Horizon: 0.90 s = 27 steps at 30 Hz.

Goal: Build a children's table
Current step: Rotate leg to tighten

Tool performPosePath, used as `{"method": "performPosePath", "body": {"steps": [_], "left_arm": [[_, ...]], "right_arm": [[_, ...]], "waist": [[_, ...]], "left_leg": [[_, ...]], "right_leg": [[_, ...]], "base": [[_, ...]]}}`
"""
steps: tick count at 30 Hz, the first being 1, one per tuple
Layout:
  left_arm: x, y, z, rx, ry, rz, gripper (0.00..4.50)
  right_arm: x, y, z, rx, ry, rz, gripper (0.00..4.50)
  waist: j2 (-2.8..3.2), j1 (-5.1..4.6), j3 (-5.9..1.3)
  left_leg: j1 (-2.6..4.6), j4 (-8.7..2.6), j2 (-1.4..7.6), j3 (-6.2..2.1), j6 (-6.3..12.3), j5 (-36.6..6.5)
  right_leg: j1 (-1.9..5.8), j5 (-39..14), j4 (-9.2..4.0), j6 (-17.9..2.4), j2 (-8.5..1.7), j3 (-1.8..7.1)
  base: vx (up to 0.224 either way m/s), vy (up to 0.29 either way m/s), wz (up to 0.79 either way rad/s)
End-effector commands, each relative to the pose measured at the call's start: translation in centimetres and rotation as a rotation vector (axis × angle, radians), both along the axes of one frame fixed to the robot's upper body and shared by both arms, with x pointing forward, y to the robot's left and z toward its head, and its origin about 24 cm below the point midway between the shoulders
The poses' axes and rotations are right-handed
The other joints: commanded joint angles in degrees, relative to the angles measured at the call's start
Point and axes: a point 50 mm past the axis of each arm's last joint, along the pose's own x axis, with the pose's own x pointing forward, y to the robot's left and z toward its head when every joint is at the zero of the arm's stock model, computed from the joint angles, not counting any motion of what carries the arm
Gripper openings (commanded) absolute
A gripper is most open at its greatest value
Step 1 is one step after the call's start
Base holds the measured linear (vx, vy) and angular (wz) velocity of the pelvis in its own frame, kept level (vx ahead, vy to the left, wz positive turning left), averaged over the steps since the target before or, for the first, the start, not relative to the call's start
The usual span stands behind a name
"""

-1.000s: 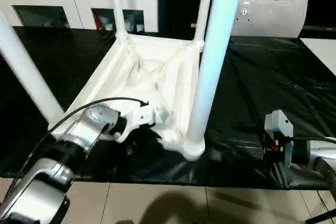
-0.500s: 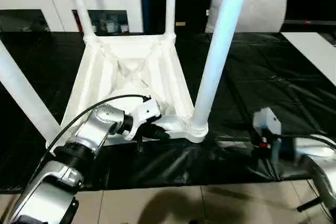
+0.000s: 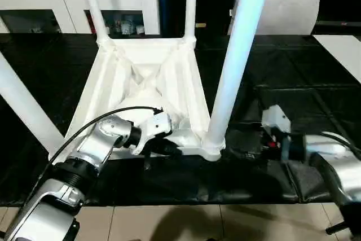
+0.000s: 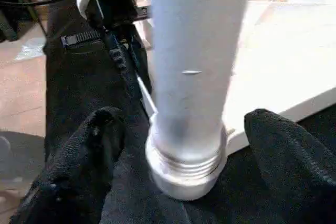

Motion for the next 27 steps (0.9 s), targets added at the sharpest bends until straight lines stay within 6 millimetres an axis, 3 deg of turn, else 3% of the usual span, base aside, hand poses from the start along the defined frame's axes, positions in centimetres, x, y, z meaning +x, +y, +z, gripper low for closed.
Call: {"method": "performPosePath", "body": {"steps": [1,11,22,26,27], "left_arm": [[-0.7,-0.6,-0.4,-0.009,0.026,-0.070,0.00],[-0.6,-0.3,-0.4,-0.001,0.025,-0.056,0.00],[-0.5,-0.7,-0.3,-0.027,0.068,-0.009,0.00],[0.2,-1.9,-0.5,-0.030,0.072,0.127,0.00],[0.3,-2.2,-0.6,-0.025,0.069,0.153,0.00]], "right_arm": [[0.3,0.1,0.1,0.015,0.005,0.021,3.77],[0.9,1.0,-0.3,0.063,0.079,0.100,2.85],[1.2,2.0,-0.7,0.147,0.127,0.064,2.02],[1.8,4.0,-1.8,0.102,0.102,-0.099,1.96],[2.0,4.4,-1.9,0.106,0.103,-0.138,1.95]], "waist": [[-0.87,0.39,-3.50],[-0.81,1.60,-3.73],[-0.74,1.57,-3.71],[-0.48,1.09,-3.32],[-0.41,0.75,-2.99]], "left_leg": [[-0.59,-3.61,1.30,0.08,4.99,-8.7],[-0.48,-3.48,1.42,0.20,4.81,-7.1],[-0.62,-3.52,1.34,0.19,4.38,-7.0],[-0.54,-3.76,1.10,0.11,2.86,-9.0],[-0.35,-3.82,0.76,-0.04,2.02,-11.0]], "right_leg": [[3.62,-18.5,-3.72,-9.9,-3.26,2.94],[3.66,-16.6,-3.27,-10.3,-3.27,3.02],[3.71,-17.7,-3.41,-9.8,-3.19,2.88],[3.59,-23.0,-4.08,-7.7,-3.19,2.78],[3.45,-27.4,-4.85,-6.2,-3.20,2.36]], "base": [[0.000,0.000,0.00],[0.000,0.000,0.00],[0.000,0.000,0.00],[0.000,0.000,0.00],[0.000,0.000,0.00]]}}
